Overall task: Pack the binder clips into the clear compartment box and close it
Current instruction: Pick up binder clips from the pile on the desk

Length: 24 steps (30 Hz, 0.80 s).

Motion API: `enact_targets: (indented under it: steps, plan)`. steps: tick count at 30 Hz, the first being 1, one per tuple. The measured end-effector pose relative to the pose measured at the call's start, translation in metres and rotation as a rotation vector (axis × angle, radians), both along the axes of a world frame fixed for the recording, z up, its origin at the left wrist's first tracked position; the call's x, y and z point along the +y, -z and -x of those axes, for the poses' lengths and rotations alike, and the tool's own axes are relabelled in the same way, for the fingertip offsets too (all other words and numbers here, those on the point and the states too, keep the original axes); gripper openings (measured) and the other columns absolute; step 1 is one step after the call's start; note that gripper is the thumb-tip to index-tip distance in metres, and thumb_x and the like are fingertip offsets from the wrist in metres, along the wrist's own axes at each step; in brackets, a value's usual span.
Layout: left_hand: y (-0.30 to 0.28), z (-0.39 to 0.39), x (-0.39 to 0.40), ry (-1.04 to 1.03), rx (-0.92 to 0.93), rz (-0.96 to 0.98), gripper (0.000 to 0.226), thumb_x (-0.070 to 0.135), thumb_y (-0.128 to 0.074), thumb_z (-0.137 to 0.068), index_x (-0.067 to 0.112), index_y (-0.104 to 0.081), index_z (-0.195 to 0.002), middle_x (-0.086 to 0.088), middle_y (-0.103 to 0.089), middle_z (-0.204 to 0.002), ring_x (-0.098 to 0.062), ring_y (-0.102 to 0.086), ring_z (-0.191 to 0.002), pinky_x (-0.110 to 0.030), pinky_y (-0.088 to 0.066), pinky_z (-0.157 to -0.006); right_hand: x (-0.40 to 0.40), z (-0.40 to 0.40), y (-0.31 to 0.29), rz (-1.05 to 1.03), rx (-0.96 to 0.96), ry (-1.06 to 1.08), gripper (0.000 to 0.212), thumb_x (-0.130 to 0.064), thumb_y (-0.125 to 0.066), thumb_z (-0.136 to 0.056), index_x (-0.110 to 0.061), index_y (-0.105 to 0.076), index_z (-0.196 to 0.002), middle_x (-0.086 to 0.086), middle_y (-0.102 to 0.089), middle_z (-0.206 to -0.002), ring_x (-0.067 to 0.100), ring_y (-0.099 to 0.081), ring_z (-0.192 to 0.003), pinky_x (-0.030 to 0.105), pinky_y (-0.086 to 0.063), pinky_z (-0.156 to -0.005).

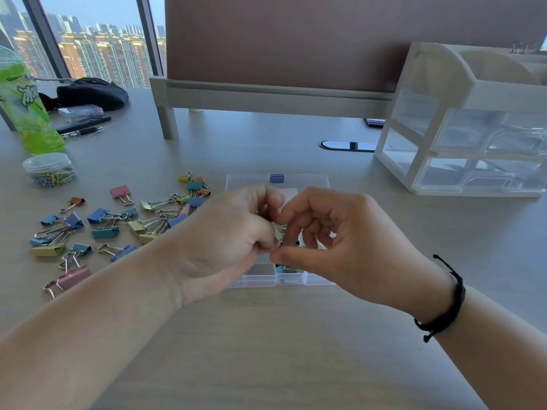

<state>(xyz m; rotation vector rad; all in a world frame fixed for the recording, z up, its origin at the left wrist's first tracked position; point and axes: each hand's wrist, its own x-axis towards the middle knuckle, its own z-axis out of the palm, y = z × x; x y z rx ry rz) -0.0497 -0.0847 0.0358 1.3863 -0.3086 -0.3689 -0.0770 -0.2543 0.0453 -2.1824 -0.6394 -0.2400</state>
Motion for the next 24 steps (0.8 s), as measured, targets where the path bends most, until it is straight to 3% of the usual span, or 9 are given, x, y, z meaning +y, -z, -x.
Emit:
enact_targets:
  steps: [2,5,8,11,16,20,24]
  plan:
    - [0.001,0.001,0.002,0.013,-0.101,-0.08,0.049,-0.03,-0.043,-0.071,0.015,-0.063,-0.07,-0.014,-0.053,-0.081,-0.03,-0.052,-0.085,-0.035,-0.042,-0.07,0.001,-0.001,0.003,-0.024,-0.008,0.024,0.023,-0.022,-0.087,-0.069,-0.023,-0.07,-0.083,-0.015,-0.067,-0.069,0.003,-0.055,-0.057,0.013,-0.043,-0.055]
    - [-0.003,0.001,0.006,-0.027,-0.229,-0.188,0.035,-0.022,-0.066,-0.072,0.011,-0.067,-0.082,-0.012,-0.067,-0.083,-0.023,-0.064,-0.082,-0.027,-0.054,-0.075,-0.004,-0.004,0.001,-0.058,-0.005,0.073,0.017,-0.02,-0.086,-0.071,-0.022,-0.073,-0.08,-0.011,-0.068,-0.067,0.006,-0.06,-0.059,0.024,-0.054,-0.061]
    - [-0.01,0.002,0.008,-0.091,-0.258,-0.237,0.023,0.002,-0.082,-0.059,0.015,-0.072,-0.075,-0.008,-0.075,-0.081,-0.017,-0.071,-0.077,-0.021,-0.057,-0.074,-0.008,-0.004,-0.004,-0.097,0.02,0.082,0.011,-0.02,-0.083,-0.074,-0.02,-0.074,-0.079,-0.002,-0.072,-0.07,0.015,-0.066,-0.063,0.037,-0.057,-0.067]
    - [-0.013,0.002,0.008,-0.122,-0.288,-0.325,0.024,0.018,-0.084,-0.051,0.013,-0.077,-0.073,-0.007,-0.077,-0.079,-0.018,-0.075,-0.076,-0.024,-0.059,-0.073,-0.01,-0.004,-0.006,-0.116,0.03,0.079,0.011,-0.015,-0.082,-0.074,-0.02,-0.073,-0.079,0.0,-0.072,-0.072,0.02,-0.066,-0.066,0.04,-0.056,-0.067]
    - [-0.015,0.003,0.011,-0.066,-0.352,-0.509,0.021,0.018,-0.088,-0.059,0.018,-0.078,-0.078,-0.002,-0.077,-0.073,-0.011,-0.071,-0.065,-0.024,-0.056,-0.062,-0.012,-0.003,-0.009,-0.05,0.093,0.055,0.011,-0.008,-0.08,-0.076,-0.017,-0.073,-0.076,-0.001,-0.072,-0.068,0.017,-0.068,-0.063,0.035,-0.059,-0.064]
    - [-0.012,0.0,0.016,-0.027,-0.451,-0.698,0.021,0.009,-0.079,-0.076,0.028,-0.077,-0.085,0.012,-0.075,-0.073,-0.002,-0.064,-0.061,-0.015,-0.048,-0.06,-0.014,-0.005,-0.007,0.112,0.159,0.076,0.009,-0.013,-0.079,-0.077,-0.021,-0.076,-0.074,-0.007,-0.072,-0.066,0.005,-0.066,-0.057,0.018,-0.053,-0.058]
    - [-0.01,-0.001,0.018,-0.105,-0.512,-0.75,0.019,0.014,-0.069,-0.079,0.03,-0.077,-0.079,-0.002,-0.065,-0.061,-0.002,-0.047,-0.043,-0.013,-0.039,-0.048,-0.011,-0.004,-0.005,0.185,0.215,0.058,0.007,-0.014,-0.079,-0.078,-0.021,-0.077,-0.077,-0.013,-0.069,-0.062,-0.006,-0.06,-0.053,0.003,-0.041,-0.053]
